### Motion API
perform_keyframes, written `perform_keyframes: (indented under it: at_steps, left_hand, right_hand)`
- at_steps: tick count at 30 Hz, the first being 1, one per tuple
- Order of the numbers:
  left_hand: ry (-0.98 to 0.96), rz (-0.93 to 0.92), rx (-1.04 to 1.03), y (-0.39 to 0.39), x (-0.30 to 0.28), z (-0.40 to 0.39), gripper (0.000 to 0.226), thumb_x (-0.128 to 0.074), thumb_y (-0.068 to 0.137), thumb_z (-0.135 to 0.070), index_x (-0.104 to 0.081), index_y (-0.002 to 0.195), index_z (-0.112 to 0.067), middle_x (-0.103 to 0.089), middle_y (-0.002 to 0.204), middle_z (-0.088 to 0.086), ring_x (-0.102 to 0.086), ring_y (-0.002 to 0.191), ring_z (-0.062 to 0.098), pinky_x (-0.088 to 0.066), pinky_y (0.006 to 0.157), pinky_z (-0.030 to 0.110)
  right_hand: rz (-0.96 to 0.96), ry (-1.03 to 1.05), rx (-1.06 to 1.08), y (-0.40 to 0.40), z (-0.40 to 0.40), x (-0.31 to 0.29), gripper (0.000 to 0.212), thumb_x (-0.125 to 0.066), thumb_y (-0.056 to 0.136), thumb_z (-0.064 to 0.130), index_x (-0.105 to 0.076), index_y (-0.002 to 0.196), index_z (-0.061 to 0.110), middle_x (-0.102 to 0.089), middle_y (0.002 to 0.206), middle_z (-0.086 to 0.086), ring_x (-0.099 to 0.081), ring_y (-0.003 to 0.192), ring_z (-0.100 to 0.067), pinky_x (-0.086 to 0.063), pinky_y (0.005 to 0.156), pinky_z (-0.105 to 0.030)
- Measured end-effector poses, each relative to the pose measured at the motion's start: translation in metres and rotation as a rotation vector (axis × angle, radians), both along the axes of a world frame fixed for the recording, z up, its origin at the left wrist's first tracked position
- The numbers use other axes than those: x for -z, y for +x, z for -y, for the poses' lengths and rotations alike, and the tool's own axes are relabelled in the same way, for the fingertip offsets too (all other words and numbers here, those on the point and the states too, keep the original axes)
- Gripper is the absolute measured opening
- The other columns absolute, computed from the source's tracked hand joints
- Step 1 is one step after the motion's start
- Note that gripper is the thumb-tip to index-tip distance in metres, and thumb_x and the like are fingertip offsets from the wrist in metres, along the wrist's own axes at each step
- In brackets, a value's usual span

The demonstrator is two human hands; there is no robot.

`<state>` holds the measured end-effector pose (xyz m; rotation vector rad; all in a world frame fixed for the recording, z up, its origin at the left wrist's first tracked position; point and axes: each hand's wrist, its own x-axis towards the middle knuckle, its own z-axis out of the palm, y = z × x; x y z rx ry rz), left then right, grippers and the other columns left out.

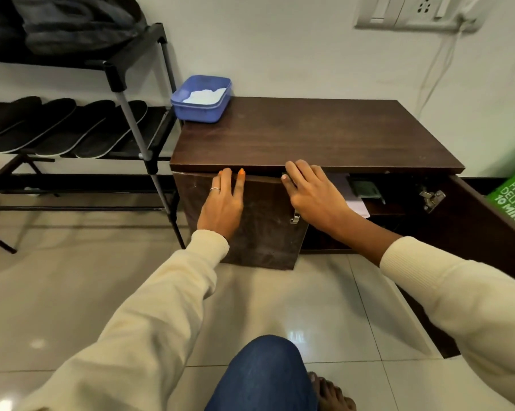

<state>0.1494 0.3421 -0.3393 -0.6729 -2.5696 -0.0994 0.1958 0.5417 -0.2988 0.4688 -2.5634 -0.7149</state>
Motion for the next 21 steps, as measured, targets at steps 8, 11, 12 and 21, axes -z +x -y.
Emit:
perform_keyframes:
  at_steps: [8, 11, 12, 21]
  left_hand:
    - [-0.179, -0.084, -0.037, -0.015, 0.025, -0.002, 0.052, -0.011, 0.098, 0.002, -0.041, 0.139, 0.006, -0.053, 0.123, 0.029, -0.054, 0.110, 0.044, -0.043, 0.100, 0.047]
    - [-0.158, -0.105, -0.040, -0.018, 0.030, -0.005, 0.048, -0.025, 0.094, -0.003, -0.041, 0.139, 0.006, -0.050, 0.126, 0.030, -0.052, 0.113, 0.045, -0.041, 0.103, 0.048]
    - [-0.151, -0.112, -0.051, -0.018, 0.031, -0.006, 0.049, -0.026, 0.093, -0.004, -0.042, 0.138, 0.006, -0.051, 0.126, 0.030, -0.052, 0.113, 0.044, -0.042, 0.102, 0.048]
    - [-0.078, 0.078, -0.003, 0.015, 0.010, -0.051, 0.055, -0.064, 0.080, -0.010, -0.051, 0.133, -0.001, -0.045, 0.132, 0.026, -0.054, 0.106, 0.041, -0.048, 0.088, 0.049]
  right_hand:
    - [0.053, 0.160, 0.024, -0.013, -0.026, 0.012, 0.060, -0.050, 0.092, 0.021, -0.032, 0.142, -0.006, -0.034, 0.145, -0.025, -0.039, 0.129, -0.036, -0.042, 0.096, -0.048]
    - [0.072, 0.236, 0.067, -0.011, -0.032, 0.012, 0.064, -0.036, 0.097, 0.026, -0.013, 0.148, -0.004, -0.013, 0.155, -0.023, -0.029, 0.136, -0.034, -0.036, 0.100, -0.052]
    - [0.079, 0.254, 0.073, -0.012, -0.031, 0.010, 0.064, -0.032, 0.098, 0.027, -0.007, 0.149, -0.002, -0.006, 0.156, -0.022, -0.026, 0.138, -0.033, -0.034, 0.101, -0.053]
    - [0.149, 0.063, 0.002, 0.012, -0.070, -0.020, 0.042, -0.062, 0.081, 0.017, -0.053, 0.122, 0.013, -0.052, 0.124, -0.018, -0.050, 0.111, -0.032, -0.040, 0.090, -0.048]
